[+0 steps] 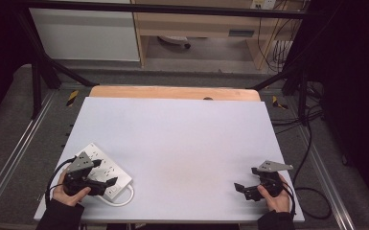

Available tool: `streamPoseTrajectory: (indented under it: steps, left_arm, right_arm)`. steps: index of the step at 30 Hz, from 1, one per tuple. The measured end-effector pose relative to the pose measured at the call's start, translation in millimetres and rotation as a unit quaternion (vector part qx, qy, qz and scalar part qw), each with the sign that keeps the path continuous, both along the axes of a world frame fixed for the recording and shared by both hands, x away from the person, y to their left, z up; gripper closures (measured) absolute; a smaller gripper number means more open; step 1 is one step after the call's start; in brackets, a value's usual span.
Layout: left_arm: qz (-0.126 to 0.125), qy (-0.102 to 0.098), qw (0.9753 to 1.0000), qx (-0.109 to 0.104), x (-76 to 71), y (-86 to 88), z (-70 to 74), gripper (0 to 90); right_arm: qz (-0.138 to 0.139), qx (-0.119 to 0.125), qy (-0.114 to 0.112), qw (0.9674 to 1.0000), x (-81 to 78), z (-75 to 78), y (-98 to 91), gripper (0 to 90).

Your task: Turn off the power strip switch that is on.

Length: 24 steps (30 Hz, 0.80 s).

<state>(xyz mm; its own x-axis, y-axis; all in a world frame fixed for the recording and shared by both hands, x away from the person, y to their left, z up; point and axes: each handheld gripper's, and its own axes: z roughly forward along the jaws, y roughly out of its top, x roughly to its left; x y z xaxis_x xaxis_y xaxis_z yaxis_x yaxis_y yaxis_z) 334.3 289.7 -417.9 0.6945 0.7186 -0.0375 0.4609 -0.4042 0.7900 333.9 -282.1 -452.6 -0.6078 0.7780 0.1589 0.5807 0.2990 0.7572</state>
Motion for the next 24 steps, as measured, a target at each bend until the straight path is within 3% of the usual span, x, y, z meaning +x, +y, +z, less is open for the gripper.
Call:
streamPoseTrajectory:
  steps: [24]
  left_arm:
    - [0.02,-0.005,0.9998,-0.003,-1.5,12.9,10.0,13.6]
  right_arm:
    - [-0.002,-0.004,-0.001,1.0,-0.2,0.2,0.0,0.7]
